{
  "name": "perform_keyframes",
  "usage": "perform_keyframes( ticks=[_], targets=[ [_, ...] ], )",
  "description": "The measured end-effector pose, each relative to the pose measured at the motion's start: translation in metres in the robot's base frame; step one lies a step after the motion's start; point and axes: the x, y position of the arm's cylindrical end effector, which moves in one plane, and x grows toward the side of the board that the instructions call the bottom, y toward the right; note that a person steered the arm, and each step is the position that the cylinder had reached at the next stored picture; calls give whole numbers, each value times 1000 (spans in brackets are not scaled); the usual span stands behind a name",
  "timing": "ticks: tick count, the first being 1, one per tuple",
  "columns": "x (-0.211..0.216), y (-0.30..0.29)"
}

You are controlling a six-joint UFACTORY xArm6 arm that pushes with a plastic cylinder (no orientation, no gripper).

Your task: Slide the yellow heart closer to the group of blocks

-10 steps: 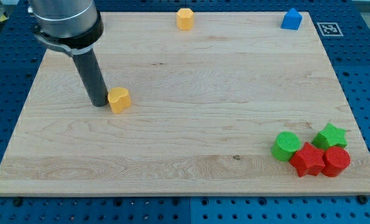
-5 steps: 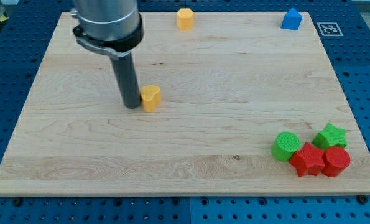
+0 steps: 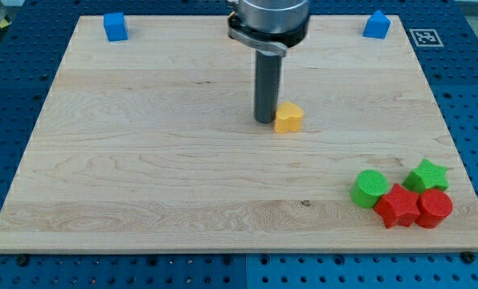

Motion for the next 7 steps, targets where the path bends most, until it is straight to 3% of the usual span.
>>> perform_keyframes(
  ticks=[4,7],
  targets=[
    [-3,89],
    [-24,97]
  ],
)
